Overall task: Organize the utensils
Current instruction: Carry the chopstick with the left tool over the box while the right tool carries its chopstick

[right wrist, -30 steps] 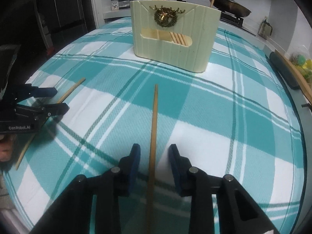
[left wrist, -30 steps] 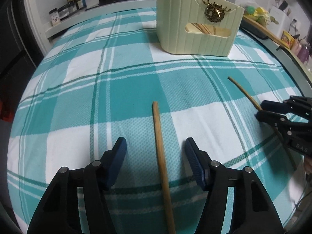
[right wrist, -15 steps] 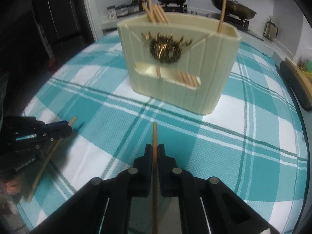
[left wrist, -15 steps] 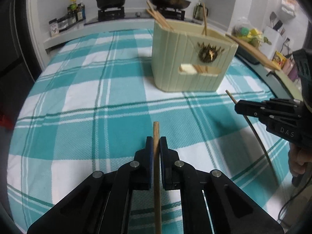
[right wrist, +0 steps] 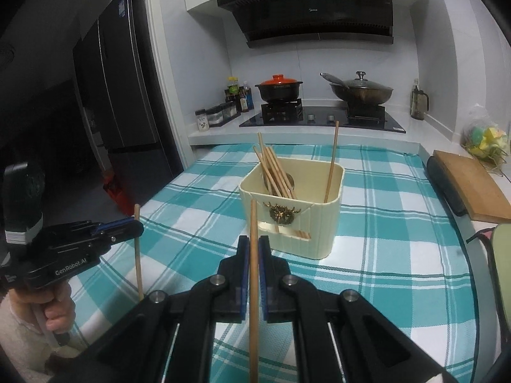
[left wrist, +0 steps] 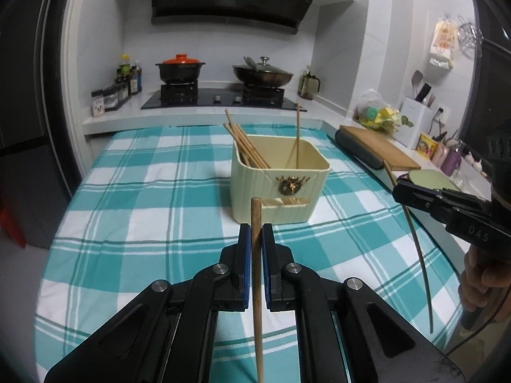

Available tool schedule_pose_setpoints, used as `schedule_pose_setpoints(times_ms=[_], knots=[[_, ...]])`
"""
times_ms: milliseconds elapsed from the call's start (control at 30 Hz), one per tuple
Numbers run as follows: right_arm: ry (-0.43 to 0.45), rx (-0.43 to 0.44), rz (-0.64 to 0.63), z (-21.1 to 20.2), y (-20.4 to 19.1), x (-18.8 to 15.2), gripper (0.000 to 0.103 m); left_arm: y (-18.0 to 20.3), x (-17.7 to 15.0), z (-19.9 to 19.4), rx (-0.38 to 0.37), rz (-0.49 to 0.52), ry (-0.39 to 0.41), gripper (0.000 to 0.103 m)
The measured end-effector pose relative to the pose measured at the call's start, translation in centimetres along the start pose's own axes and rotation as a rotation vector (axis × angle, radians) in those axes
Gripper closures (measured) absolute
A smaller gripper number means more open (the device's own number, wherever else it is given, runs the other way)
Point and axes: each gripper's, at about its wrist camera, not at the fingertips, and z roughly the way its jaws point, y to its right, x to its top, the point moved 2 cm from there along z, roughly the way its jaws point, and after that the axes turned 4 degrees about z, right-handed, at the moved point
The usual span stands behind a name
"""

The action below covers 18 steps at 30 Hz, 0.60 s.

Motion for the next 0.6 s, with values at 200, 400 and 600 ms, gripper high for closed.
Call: schedule_pose_setpoints(times_ms=[200,400,600], knots=[[0.01,0.0,-0.004,-0.9,-0.1,0.0,0.097,0.3,0.0,-0.3,0.019,0.017,0.003,0.098],[0.012,0.001,0.0,-1.4,-0.1,0.0,0.097,0.5,-0.1,-0.4,0.026,0.024,0.002,0.098],[0.017,0.005,0.004,-1.8,-0.2,-0.1,0.097,0.4,0.0,-0.4,0.026,0.021,0.001,0.098]])
